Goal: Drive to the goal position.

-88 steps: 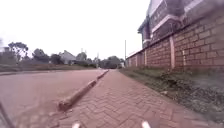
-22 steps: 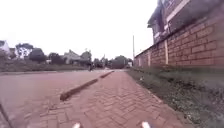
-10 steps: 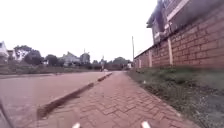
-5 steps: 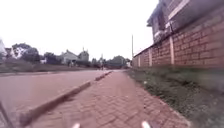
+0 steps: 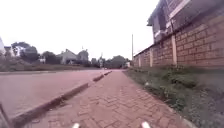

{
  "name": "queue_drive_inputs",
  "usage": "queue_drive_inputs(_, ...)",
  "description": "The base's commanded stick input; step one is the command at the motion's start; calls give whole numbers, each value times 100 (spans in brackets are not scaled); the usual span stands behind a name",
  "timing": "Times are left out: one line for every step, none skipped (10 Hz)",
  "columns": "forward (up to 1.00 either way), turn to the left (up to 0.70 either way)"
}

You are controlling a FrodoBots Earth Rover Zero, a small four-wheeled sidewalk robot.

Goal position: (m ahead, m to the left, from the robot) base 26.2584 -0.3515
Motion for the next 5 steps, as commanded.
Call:
queue_drive_inputs(50,14)
queue_drive_inputs(50,13)
queue_drive_inputs(50,-49)
queue_drive_inputs(50,-47)
queue_drive_inputs(50,-45)
